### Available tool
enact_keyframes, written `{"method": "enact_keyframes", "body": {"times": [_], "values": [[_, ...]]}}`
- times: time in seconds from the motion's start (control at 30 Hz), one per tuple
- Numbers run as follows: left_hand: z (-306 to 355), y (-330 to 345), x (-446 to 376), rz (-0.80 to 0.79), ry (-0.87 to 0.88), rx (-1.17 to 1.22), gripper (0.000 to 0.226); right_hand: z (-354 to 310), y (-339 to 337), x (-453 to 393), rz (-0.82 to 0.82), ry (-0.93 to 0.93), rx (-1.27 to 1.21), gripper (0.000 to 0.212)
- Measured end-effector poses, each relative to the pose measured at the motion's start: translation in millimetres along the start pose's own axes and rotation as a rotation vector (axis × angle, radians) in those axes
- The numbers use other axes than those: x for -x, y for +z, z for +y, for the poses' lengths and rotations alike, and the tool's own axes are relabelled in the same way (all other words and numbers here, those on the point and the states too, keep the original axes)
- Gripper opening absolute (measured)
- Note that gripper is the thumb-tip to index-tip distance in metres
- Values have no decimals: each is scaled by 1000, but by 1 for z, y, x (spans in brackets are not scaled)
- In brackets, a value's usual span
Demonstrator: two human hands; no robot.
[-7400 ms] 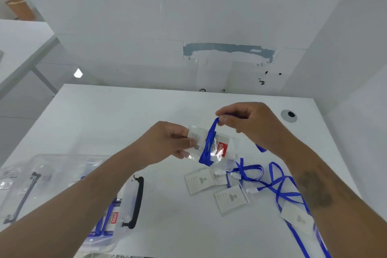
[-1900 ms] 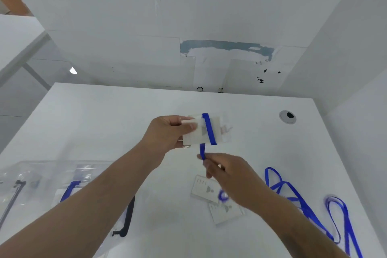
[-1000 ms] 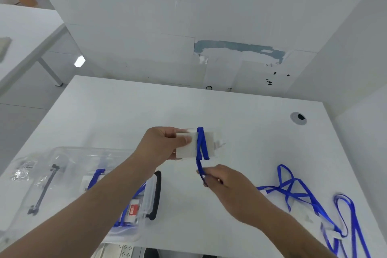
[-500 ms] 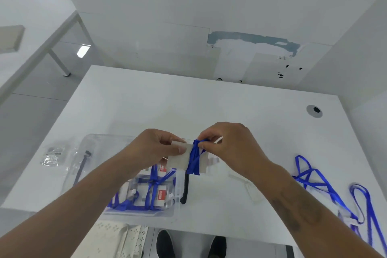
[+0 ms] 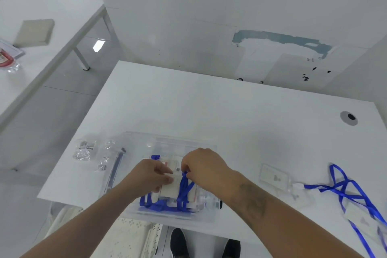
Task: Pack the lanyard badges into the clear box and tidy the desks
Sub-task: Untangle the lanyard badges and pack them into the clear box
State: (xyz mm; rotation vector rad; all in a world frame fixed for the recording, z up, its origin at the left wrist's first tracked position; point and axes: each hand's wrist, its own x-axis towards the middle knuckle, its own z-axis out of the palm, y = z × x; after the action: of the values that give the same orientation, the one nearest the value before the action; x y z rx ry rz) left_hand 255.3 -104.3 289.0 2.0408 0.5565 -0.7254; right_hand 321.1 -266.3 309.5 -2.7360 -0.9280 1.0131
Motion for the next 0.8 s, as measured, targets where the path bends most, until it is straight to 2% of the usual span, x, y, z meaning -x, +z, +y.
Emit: {"method": "enact_keyframes", "body": {"times": [0.17, 0.33, 0.37, 0.5, 0.57, 0.67, 0.8], "values": [[-20, 21, -18, -9, 9, -292, 10, -14, 28, -13, -56, 47, 121, 28], [-19, 38, -29, 50, 56, -583, 22, -22, 32, -12, -49, 75, 232, 7], [-19, 39, -28, 52, 58, -607, 25, -25, 33, -12, -48, 79, 241, 14], [-14, 38, -17, 120, 123, -665, 32, -26, 25, -4, -22, 29, 242, 25], [-8, 33, -9, 175, 170, -666, 30, -25, 17, 2, 33, -8, 242, 10], [8, 30, 4, 251, 193, -567, 29, -13, 7, 17, 118, -49, 231, 23], [30, 22, 22, 342, 217, -433, 10, 3, -5, 41, 338, -91, 67, 25]]}}
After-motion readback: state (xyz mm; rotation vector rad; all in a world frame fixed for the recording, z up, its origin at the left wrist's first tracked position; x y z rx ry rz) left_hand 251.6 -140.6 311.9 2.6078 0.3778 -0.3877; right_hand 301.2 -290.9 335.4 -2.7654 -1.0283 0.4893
